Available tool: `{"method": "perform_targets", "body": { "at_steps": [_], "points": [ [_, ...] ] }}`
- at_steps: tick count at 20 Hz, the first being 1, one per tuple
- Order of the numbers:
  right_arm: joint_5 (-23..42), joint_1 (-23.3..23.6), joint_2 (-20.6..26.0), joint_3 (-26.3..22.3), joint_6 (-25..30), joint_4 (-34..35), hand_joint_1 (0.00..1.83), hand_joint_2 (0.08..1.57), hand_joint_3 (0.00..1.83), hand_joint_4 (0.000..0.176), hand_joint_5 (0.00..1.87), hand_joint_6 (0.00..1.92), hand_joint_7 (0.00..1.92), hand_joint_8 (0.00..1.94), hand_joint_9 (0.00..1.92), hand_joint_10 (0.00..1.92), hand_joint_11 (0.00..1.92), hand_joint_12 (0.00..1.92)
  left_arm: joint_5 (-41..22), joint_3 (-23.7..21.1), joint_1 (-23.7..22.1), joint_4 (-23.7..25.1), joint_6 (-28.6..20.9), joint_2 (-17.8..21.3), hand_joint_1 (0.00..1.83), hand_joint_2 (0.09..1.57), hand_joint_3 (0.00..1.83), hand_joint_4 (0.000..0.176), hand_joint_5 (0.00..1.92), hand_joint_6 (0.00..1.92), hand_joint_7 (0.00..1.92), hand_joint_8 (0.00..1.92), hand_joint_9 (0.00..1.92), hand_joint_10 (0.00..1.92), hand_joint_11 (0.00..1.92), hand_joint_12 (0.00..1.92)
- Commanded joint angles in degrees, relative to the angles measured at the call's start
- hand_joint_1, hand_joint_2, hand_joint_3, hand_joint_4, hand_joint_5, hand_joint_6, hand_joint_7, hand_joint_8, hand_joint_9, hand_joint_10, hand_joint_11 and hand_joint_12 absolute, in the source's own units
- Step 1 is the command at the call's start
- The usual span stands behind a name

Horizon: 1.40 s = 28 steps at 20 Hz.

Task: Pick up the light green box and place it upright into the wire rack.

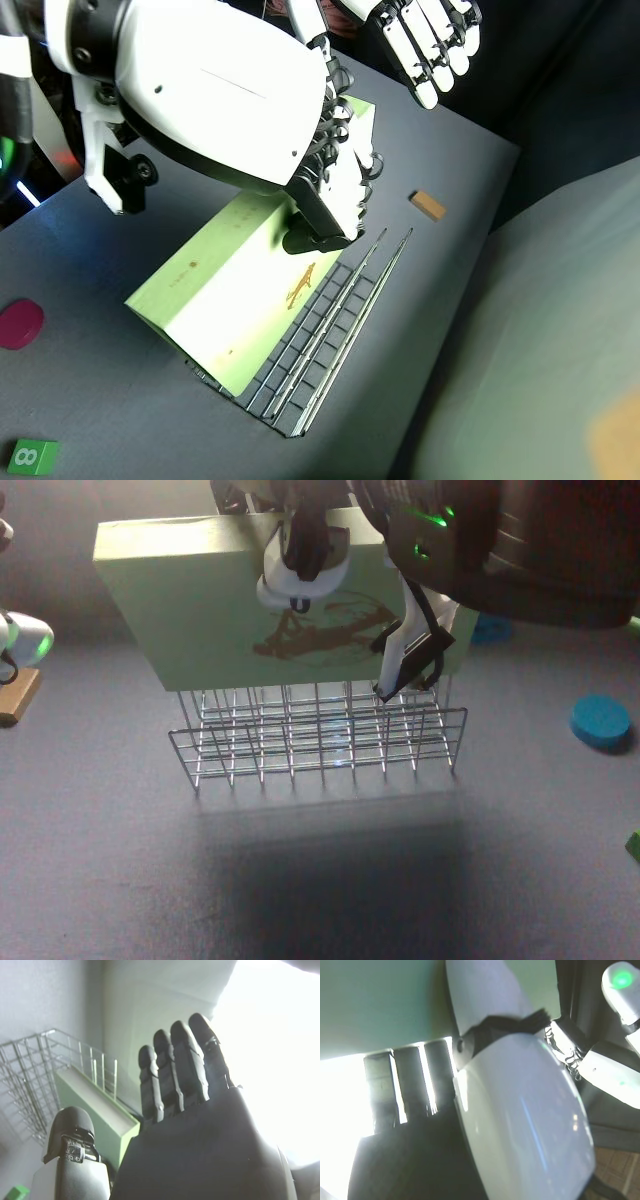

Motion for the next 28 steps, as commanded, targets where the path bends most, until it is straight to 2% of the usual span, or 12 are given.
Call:
{"method": "perform_targets", "body": {
  "at_steps": [1,13,21,28],
  "points": [
    [1.29,-0.14,-0.20,0.18,-0.49,-2.57,1.35,1.21,0.00,0.000,0.65,1.26,0.84,1.22,0.80,1.50,0.69,1.55,-1.10,0.18,-0.71,4.96,-0.10,0.22,0.19,1.20,0.00,0.000,0.40,0.01,0.37,0.00,0.29,0.00,0.00,0.64],
    [1.54,3.46,2.85,-2.69,-1.03,-2.22,1.35,1.21,0.00,0.000,0.65,1.25,0.84,1.21,0.80,1.49,0.71,1.55,-0.92,-0.64,-0.71,4.96,-0.96,0.21,0.16,1.22,0.00,0.000,0.40,0.00,0.36,0.00,0.27,0.00,0.00,0.62],
    [2.65,0.87,2.60,-3.12,-1.66,-2.26,1.35,1.20,0.00,0.000,0.69,1.23,0.85,1.18,0.81,1.47,0.73,1.54,-0.64,-0.72,-0.71,4.96,-0.96,0.22,0.15,1.24,0.00,0.000,0.41,0.00,0.37,0.00,0.29,0.00,0.00,0.64],
    [3.54,-1.45,1.38,-0.89,-1.17,-2.26,1.35,1.20,0.00,0.000,0.68,1.24,0.85,1.18,0.81,1.47,0.74,1.54,-0.64,-0.85,-0.79,4.96,-0.97,0.21,0.14,1.24,0.00,0.000,0.40,0.00,0.37,0.00,0.29,0.00,0.00,0.65]
  ]
}}
